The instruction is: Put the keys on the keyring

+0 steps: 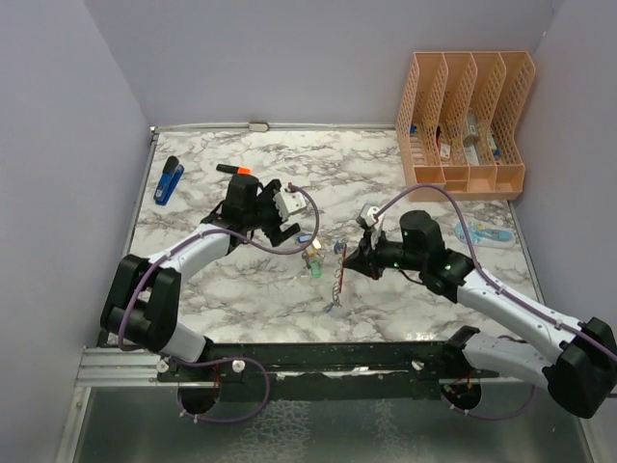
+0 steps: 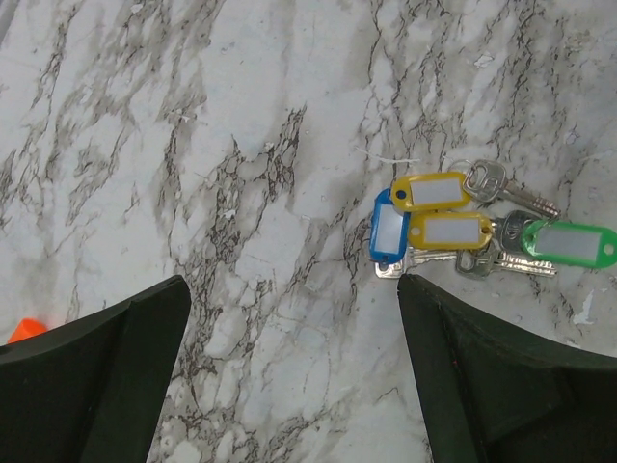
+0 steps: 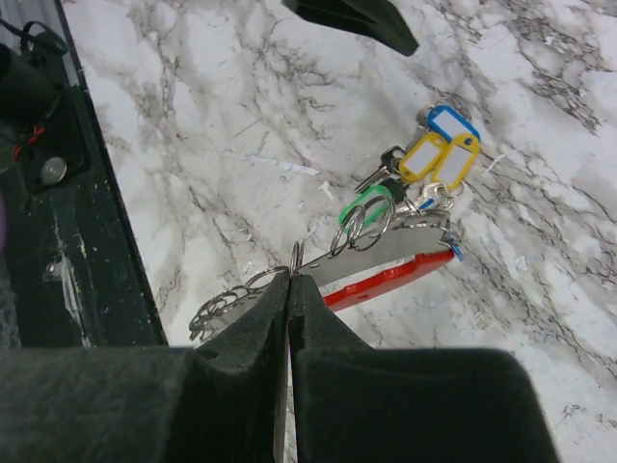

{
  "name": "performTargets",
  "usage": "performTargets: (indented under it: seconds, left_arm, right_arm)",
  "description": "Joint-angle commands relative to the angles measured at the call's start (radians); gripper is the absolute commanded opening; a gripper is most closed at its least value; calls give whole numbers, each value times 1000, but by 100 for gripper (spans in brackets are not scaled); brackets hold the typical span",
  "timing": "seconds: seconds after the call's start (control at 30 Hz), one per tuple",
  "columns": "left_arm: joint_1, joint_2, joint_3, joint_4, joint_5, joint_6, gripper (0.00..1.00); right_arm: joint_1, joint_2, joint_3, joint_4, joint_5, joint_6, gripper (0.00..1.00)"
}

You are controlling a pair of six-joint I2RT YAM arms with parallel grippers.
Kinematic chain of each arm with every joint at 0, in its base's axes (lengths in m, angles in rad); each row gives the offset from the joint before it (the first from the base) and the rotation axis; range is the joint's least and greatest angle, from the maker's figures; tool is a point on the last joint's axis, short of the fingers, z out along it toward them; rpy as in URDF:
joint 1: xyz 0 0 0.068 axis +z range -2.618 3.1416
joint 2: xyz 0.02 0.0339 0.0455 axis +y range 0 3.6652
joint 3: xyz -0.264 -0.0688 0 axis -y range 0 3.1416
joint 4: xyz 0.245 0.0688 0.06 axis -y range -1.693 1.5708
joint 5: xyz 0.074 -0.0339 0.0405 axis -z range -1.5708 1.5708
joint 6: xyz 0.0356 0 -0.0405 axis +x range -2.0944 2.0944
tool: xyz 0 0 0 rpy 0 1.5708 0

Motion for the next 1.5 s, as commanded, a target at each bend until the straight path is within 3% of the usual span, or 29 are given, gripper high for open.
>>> performTargets:
  seconds: [0.0, 0.2, 0.47, 0.7, 0.93, 1.07, 1.17, 1.27, 1.47]
  left_arm:
    - [-1, 64, 87, -134, 51, 166, 92]
    - [0, 144, 169, -252, 41, 321, 92]
    - [16, 225, 281, -293, 68, 364, 92]
    - [25, 254, 244, -296, 127, 441, 90]
    - [108, 219, 119, -173, 230, 770, 85]
    - [195, 271, 120, -177, 419, 1049, 75]
    - [223, 310, 100, -161, 514, 1253, 73]
    - [224, 330, 79, -91, 563, 1315, 71]
    - [199, 362, 99, -206, 579, 1507, 70]
  right_arm:
    - [51, -8, 30, -48, 46, -78, 1]
    - [70, 10, 67, -77, 166, -216, 1]
    - [70, -3, 47, 36, 270, -344, 1]
    - [70, 63, 82, 32, 323, -425, 1]
    - [77, 5, 67, 53, 367, -446, 1]
    - [77, -9, 69, 45, 352, -422, 1]
    - [78, -8, 67, 40, 350, -387, 1]
    - [79, -23, 58, 44, 347, -355, 1]
    - [80, -59, 39, 44, 363, -347, 1]
